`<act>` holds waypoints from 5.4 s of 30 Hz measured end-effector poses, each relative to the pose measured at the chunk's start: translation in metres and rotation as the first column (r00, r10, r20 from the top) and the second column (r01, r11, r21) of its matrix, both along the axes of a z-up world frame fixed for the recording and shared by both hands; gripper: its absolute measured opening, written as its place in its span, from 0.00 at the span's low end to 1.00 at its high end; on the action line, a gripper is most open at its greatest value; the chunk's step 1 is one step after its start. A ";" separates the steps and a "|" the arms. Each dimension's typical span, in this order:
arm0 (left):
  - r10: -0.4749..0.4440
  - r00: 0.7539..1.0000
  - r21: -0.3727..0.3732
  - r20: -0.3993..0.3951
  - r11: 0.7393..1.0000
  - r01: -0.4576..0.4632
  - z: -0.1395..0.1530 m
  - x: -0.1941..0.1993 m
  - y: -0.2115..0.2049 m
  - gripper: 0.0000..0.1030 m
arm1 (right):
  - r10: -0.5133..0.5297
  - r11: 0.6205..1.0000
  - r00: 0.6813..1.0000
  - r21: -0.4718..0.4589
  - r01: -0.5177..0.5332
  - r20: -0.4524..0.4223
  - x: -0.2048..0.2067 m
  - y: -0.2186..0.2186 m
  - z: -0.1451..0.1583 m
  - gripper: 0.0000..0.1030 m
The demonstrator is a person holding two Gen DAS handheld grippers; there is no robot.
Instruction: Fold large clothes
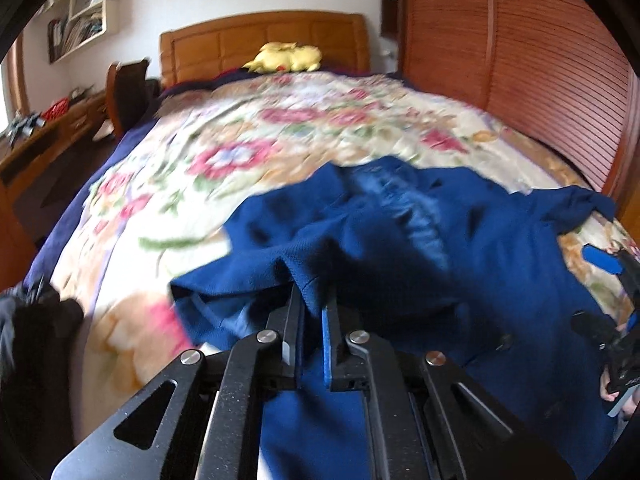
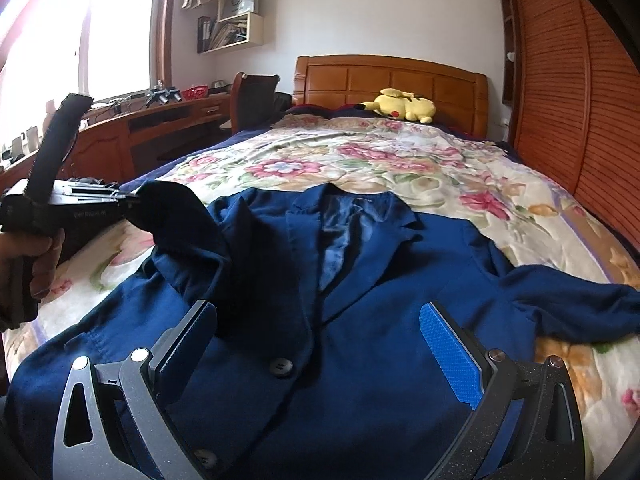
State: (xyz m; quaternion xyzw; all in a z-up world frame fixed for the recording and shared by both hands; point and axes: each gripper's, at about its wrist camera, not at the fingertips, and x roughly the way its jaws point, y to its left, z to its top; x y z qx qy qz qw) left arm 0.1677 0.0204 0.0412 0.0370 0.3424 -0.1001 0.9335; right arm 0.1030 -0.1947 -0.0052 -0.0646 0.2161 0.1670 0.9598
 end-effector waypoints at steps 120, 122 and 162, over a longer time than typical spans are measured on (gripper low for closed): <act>-0.015 0.990 -0.070 0.138 0.997 0.025 -0.030 -0.107 0.004 0.75 | -0.198 0.978 0.973 0.047 0.205 -0.123 -0.039 -0.063 0.007 0.61; -0.019 0.991 -0.070 0.136 0.997 0.029 -0.031 -0.107 0.003 0.75 | -0.165 0.985 0.980 0.026 0.169 -0.109 -0.043 -0.053 0.011 0.63; -0.040 0.980 -0.085 0.196 0.995 0.058 -0.020 -0.113 -0.009 0.75 | -0.384 0.888 0.920 -0.304 0.346 -0.074 0.067 -0.094 0.024 0.16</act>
